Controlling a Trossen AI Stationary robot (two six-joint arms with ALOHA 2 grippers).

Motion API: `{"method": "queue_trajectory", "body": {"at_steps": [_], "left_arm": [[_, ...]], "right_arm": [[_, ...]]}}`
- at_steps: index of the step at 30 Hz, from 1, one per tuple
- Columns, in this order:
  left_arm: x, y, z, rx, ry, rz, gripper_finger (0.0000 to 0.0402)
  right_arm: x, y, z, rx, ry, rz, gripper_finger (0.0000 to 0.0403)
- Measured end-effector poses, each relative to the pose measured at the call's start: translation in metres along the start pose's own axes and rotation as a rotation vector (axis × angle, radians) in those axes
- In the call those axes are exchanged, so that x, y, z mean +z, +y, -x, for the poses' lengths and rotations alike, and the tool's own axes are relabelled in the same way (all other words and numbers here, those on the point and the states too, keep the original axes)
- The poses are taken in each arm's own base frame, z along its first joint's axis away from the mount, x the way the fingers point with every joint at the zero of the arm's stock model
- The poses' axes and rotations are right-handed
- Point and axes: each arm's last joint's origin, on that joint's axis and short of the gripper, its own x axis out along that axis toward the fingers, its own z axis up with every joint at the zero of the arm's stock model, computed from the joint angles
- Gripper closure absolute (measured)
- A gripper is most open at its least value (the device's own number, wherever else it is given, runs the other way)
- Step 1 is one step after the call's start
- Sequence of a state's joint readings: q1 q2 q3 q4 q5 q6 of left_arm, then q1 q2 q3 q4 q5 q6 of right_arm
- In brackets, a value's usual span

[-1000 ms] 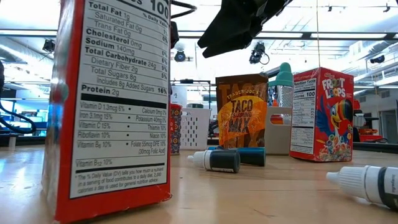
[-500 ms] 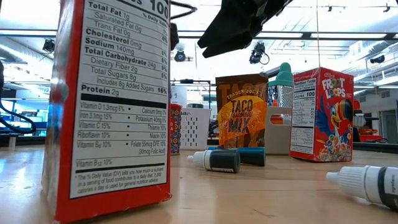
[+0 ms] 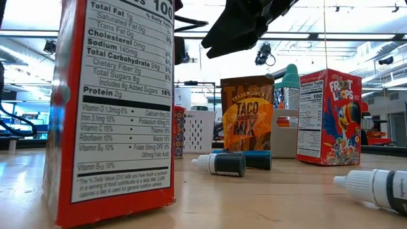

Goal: Pick & Place Kitchen Items
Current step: Put the red spice can into the white basket

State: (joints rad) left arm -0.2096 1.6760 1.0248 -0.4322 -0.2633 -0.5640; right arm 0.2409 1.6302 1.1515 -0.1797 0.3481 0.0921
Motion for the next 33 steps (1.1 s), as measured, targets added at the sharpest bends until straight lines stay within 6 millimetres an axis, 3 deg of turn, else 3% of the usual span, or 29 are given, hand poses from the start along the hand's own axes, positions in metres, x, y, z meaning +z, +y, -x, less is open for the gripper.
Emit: {"method": "queue_trajectory", "body": {"at_steps": [3,9,15,18,26,33], "left_arm": [[0.0,0.0,0.0,-0.02,0.01,-0.029,0.0169],[0.006,0.004,0.003,-0.004,0.011,-0.04,0.0172],[0.039,0.006,0.027,0.036,0.011,-0.131,0.0154],[0.058,0.009,0.044,0.098,-0.016,-0.18,0.0164],[0.088,0.031,0.069,0.228,-0.028,-0.252,0.0173],[0.1,0.062,0.063,0.174,0.031,-0.214,0.0156]], "right_arm": [[0.0,0.0,0.0,0.0,0.001,0.001,0.0105],[0.0,0.0,0.0,0.0,0.0,0.0,0.0105],[0.0,0.0,0.0,0.0,0.0,0.0,0.0105],[-0.001,0.0,0.0,0.0,0.008,0.003,0.0105],[-0.016,0.004,0.007,0.075,0.17,0.058,0.0105],[-0.015,0.004,0.007,0.075,0.164,0.051,0.0105]]}}
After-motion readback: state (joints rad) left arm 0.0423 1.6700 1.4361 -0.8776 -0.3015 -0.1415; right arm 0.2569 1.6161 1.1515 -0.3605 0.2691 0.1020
